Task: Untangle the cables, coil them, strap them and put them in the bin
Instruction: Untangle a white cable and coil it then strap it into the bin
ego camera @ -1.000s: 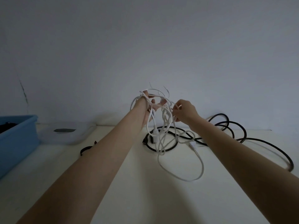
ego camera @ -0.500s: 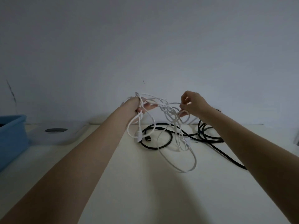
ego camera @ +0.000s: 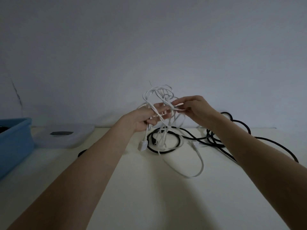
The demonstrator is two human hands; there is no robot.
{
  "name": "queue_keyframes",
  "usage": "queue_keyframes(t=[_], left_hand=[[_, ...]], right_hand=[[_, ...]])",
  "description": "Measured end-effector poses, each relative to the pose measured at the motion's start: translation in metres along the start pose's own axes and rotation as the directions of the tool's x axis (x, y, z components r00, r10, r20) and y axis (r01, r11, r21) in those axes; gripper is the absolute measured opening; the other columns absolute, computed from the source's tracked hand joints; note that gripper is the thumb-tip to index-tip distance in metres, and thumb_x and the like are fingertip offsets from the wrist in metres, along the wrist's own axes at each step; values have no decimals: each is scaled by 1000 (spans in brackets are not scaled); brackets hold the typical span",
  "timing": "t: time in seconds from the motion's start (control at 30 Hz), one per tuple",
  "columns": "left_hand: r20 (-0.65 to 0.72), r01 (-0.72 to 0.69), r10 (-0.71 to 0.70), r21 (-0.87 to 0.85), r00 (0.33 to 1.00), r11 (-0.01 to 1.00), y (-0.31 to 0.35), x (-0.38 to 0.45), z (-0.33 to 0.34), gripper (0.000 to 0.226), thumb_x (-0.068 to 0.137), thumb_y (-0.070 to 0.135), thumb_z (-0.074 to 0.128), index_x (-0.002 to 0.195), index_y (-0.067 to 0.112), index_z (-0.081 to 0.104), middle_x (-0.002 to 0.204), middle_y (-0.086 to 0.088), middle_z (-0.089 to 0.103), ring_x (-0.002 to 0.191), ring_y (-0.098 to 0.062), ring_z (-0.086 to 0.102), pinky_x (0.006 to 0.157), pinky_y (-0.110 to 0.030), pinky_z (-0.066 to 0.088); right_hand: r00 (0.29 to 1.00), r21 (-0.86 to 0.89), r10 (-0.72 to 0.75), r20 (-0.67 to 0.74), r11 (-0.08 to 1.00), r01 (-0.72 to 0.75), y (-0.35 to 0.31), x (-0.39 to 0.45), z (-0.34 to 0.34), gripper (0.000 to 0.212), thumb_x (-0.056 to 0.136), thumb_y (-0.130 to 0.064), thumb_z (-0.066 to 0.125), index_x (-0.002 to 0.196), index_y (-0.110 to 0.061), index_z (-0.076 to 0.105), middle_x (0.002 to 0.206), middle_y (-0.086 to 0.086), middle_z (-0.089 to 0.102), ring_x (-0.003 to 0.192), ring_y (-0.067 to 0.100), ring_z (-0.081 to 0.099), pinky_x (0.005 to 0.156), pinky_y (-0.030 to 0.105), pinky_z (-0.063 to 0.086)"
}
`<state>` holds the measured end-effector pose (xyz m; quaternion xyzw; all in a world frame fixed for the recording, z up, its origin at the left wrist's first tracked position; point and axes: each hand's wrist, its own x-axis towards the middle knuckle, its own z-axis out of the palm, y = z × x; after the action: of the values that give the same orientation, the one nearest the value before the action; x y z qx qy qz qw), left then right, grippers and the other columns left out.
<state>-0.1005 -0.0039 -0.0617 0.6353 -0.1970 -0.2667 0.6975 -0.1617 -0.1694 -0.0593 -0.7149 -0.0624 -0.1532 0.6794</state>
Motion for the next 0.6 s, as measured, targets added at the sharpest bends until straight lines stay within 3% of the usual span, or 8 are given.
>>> queue_keyframes(t=[0.1, 0.17, 0.27, 0.4, 0.47, 0.5, 0.6], left_hand=[[-78, -22, 25, 37, 997, 999, 2, 3, 7, 19, 92, 10, 57, 73, 10, 52, 44, 3, 52, 32, 0, 39, 28, -9, 18], [-114, -25, 35, 87, 993, 996, 2, 3, 9, 21, 92, 8, 57, 72, 10, 49, 42, 2, 54, 31, -1, 42, 28, -9, 19], [-137, -61, 88, 186, 987, 981, 2, 1, 6, 18, 88, 9, 63, 74, 11, 52, 46, 3, 60, 37, -1, 54, 30, -10, 20], [-241, -57, 153, 365, 958, 929, -1, 4, -5, 20, 84, 7, 69, 72, 13, 53, 51, 2, 63, 39, -2, 58, 31, -12, 24], [-273, -28, 185, 494, 944, 869, -3, 10, -9, 19, 84, 9, 69, 74, 12, 53, 48, 3, 61, 36, -3, 56, 35, -15, 29], [-281, -13, 211, 571, 936, 821, -3, 11, -12, 18, 83, 11, 70, 75, 12, 55, 49, 3, 61, 36, -4, 56, 39, -16, 33], [-295, 53, 340, 819, 893, 571, -3, 16, -22, 12, 87, 18, 67, 81, 10, 61, 61, 2, 63, 42, -6, 58, 47, -18, 45]], right_hand=[[993, -69, 11, 116, 998, -3, 0, -1, 6, 22, 91, 4, 43, 92, 8, 65, 92, 17, 66, 83, 18, 63, 80, 22, 53], [992, -216, 2, 127, 976, 25, 1, 0, 8, 13, 90, -6, 56, 89, 1, 67, 88, 12, 65, 81, 16, 60, 80, 23, 50], [999, -346, -27, 23, 938, 33, -1, -1, 6, 12, 84, -14, 67, 74, -10, 62, 80, 0, 62, 77, 11, 57, 75, 23, 47], [979, -278, -114, -168, 958, 64, -12, 1, 0, 15, 86, -12, 64, 72, -15, 59, 81, -1, 61, 81, 12, 57, 80, 26, 46], [969, -67, -98, -227, 994, 84, -21, 0, -2, 18, 91, -9, 57, 74, -12, 54, 74, 5, 61, 72, 16, 61, 78, 29, 52], [966, -2, -85, -244, 996, 87, -26, -1, -3, 20, 93, -8, 54, 74, -12, 51, 68, 6, 59, 61, 14, 61, 70, 27, 56], [940, -127, -128, -315, 988, 91, -36, 2, -7, 21, 93, -9, 54, 73, -14, 49, 54, 1, 41, 36, 6, 40, 45, 23, 42]])
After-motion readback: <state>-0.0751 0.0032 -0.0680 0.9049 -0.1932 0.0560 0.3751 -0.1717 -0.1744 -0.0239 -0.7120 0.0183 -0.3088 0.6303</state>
